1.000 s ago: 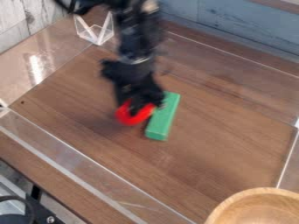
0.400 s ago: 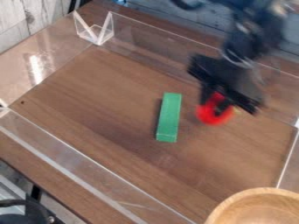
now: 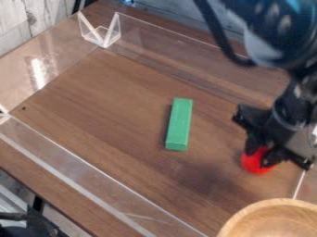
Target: Move the red object to the right side of the table
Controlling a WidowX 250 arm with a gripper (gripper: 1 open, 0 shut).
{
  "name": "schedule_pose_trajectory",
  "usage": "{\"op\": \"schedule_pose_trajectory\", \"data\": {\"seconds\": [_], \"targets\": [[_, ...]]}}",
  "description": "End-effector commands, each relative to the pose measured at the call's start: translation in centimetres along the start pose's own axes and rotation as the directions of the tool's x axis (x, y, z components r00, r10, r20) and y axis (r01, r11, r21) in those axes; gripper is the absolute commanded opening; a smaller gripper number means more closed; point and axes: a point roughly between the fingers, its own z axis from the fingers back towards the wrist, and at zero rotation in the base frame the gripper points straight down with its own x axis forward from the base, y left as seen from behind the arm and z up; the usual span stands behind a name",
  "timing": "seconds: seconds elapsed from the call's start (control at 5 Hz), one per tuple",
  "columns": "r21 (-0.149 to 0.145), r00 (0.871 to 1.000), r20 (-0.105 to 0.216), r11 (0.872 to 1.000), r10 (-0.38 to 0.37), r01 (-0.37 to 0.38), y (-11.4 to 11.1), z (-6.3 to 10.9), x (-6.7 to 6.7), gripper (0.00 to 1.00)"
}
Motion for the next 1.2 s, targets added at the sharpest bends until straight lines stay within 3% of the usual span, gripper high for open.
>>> {"op": "schedule_pose_trajectory", "data": {"seconds": [0.0, 0.2, 0.4, 0.6, 0.8, 1.0], "targets": [[0.007, 0.998, 0.055, 1.0, 0.02, -0.02, 1.3, 0.4, 0.9, 0.0], [0.026, 0.998, 0.058, 0.999, 0.034, -0.036, 2.4, 0.7, 1.3, 0.0], [0.027, 0.997, 0.072, 1.0, 0.007, -0.009, 4.6, 0.2, 1.8, 0.0], [-0.004, 0.995, 0.101, 1.0, -0.013, 0.013, 6.6, -0.6, 2.1, 0.0], [-0.005, 0.994, 0.11, 1.0, 0.002, -0.002, 6.3, -1.1, 2.5, 1.0], [0.011, 0.996, 0.083, 0.999, 0.029, -0.03, 5.7, -1.1, 2.5, 0.0]]}}
